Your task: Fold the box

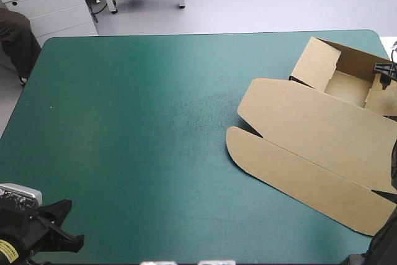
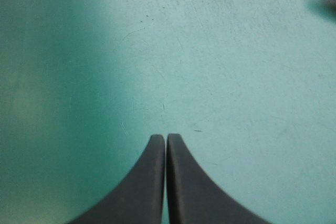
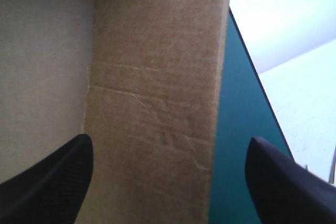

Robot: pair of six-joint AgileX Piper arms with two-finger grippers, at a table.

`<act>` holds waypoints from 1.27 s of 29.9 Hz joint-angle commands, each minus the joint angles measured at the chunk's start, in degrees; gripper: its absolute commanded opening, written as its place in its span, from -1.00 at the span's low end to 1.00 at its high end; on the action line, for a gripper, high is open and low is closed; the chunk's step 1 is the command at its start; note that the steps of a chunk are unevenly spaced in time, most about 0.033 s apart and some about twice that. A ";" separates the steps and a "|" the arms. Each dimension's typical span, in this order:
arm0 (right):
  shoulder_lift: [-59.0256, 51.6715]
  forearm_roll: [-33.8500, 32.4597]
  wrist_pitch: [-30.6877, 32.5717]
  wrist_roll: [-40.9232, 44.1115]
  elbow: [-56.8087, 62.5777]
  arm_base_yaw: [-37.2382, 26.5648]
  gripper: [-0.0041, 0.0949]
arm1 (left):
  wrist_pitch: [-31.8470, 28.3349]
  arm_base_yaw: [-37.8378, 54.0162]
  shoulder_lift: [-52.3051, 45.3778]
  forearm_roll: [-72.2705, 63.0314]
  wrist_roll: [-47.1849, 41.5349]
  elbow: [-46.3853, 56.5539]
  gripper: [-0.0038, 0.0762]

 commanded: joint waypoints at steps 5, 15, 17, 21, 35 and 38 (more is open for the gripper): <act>-16.38 11.33 0.97 -4.52 5.21 -0.32 0.66 | -3.77 0.04 0.93 0.61 -0.17 -1.22 -0.93; -36.66 14.84 -1.28 -7.77 31.15 10.84 -0.94 | -4.82 0.04 0.93 3.06 -1.60 0.67 -0.93; -41.56 14.04 -7.52 -8.67 37.60 15.79 -0.92 | -7.12 0.04 0.93 2.94 -7.60 1.01 -0.93; -50.73 11.20 -14.42 -9.14 48.31 23.98 -0.92 | -8.85 0.04 0.93 3.85 -7.47 1.01 -0.93; -84.38 14.71 -30.56 -10.42 77.07 28.85 -0.96 | -10.88 0.04 -5.67 5.02 -5.98 5.17 -0.93; -90.52 14.99 -31.82 -10.42 80.80 28.85 -0.96 | -12.06 0.04 -8.59 5.02 -5.98 7.82 -0.93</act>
